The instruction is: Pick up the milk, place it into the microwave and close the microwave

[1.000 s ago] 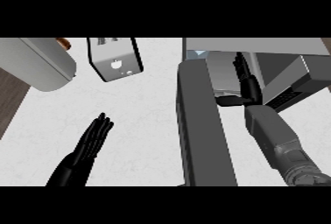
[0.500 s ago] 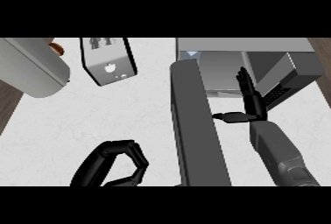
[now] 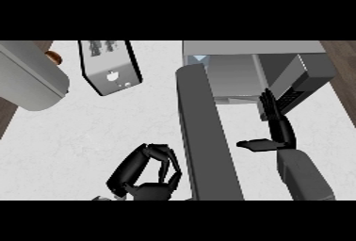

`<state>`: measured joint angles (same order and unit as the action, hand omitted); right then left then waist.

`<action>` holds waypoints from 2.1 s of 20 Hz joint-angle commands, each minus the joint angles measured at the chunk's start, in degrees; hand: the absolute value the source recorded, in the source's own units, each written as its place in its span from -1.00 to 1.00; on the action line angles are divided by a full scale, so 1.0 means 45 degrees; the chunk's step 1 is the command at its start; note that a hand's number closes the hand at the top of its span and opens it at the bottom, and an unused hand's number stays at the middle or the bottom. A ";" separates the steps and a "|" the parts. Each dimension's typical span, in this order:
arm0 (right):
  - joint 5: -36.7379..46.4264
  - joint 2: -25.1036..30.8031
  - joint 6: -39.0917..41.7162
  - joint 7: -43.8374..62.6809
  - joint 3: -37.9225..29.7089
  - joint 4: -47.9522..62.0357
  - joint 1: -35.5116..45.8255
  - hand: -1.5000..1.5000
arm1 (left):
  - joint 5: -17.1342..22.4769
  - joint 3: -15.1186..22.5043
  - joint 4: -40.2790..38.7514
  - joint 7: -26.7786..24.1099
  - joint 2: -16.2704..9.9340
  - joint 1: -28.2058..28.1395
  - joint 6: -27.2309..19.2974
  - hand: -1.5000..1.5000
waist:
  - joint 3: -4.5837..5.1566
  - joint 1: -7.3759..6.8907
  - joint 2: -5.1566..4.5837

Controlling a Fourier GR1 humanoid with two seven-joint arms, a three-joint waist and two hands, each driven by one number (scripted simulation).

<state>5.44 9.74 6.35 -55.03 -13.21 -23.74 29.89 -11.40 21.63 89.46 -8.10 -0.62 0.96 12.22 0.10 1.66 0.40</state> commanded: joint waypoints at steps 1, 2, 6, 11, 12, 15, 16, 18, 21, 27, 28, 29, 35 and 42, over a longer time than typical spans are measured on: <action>-0.0262 0.0584 0.0878 0.0629 0.0244 -0.1888 -0.1087 -1.00 | 0.0091 0.0715 -0.1402 0.0374 0.0130 0.1208 0.0017 1.00 | 0.0005 0.0081 0.0015; -0.0182 0.0097 0.0467 0.0518 0.0492 -0.2627 -0.1794 -1.00 | 0.0120 0.0687 -0.1958 0.0241 0.0132 0.1244 -0.0017 1.00 | 0.0017 0.0219 0.0050; -0.0713 0.0150 0.0902 0.1551 0.0672 -0.5401 -0.3313 -1.00 | 0.0379 0.2560 -0.2806 -0.0427 0.0135 0.1132 -0.1344 1.00 | 0.0028 0.0300 0.0057; -0.1205 0.0532 0.1723 0.2190 0.0872 -0.8244 -0.5571 -1.00 | 0.1092 0.4403 -0.4491 -0.1199 0.0134 0.2150 -0.2213 1.00 | 0.0022 0.0327 -0.0004; -0.1730 0.1181 0.2223 0.2536 0.0358 -0.8479 -0.5532 -1.00 | 0.1243 0.4971 -0.4825 -0.1116 0.0134 0.2632 -0.3026 1.00 | 0.0017 0.0318 -0.0034; -0.1882 0.0919 0.2203 0.2777 0.0601 -1.0241 -0.6684 -1.00 | 0.2213 0.5738 -0.5730 -0.0614 0.0134 0.4032 -0.3866 1.00 | 0.0027 0.0594 -0.0063; -0.2063 0.0943 0.2301 0.3438 0.0654 -1.0813 -0.6435 -1.00 | 0.2641 0.6144 -0.5939 -0.0726 0.0134 0.4480 -0.4464 1.00 | 0.0032 0.0612 -0.0082; -0.2525 0.0941 0.2667 0.4179 0.0682 -1.1580 -0.6570 -1.00 | 0.3323 0.7143 -0.5828 -0.0418 0.0134 0.4850 -0.5722 1.00 | 0.0031 0.0644 -0.0098; -0.3288 0.1549 0.3911 0.4070 0.0476 -1.2073 -0.6952 -1.00 | 0.4591 0.7705 -0.5971 -0.0527 0.0132 0.5233 -0.7004 1.00 | 0.0029 0.0901 -0.0149; -0.4102 0.1655 0.4333 0.5180 0.0524 -1.2938 -0.6437 -1.00 | 0.6331 0.7733 -0.6138 -0.1184 0.0130 0.6427 -0.9075 1.00 | 0.0051 0.1291 -0.0270; -0.4050 0.1667 0.4288 0.5561 0.0690 -1.3120 -0.6371 -1.00 | 0.6541 0.7639 -0.6011 -0.0799 0.0130 0.6825 -0.9374 1.00 | 0.0064 0.1496 -0.0277; -0.4263 0.1950 0.4573 0.5639 0.0551 -1.3133 -0.6275 -1.00 | 0.6943 0.7557 -0.6279 -0.1446 0.0131 0.6742 -0.9267 1.00 | 0.0068 0.1524 -0.0350; -0.5014 0.2539 0.5927 0.6047 0.0904 -1.3973 -0.6099 -1.00 | 0.7979 0.7301 -0.6515 -0.2002 0.0133 0.8030 -1.0483 1.00 | 0.0074 0.2094 -0.0415; -0.5847 0.2674 0.6546 0.6572 0.1201 -1.4687 -0.5932 -1.00 | 0.9376 0.6370 -0.7660 -0.1796 0.0134 0.9821 -1.0904 1.00 | 0.0053 0.2868 -0.0649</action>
<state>-18.99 21.50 34.15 -26.16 -8.28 -88.40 2.59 27.67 52.46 57.09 -15.80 -0.29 41.25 -35.17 0.37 12.99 -1.99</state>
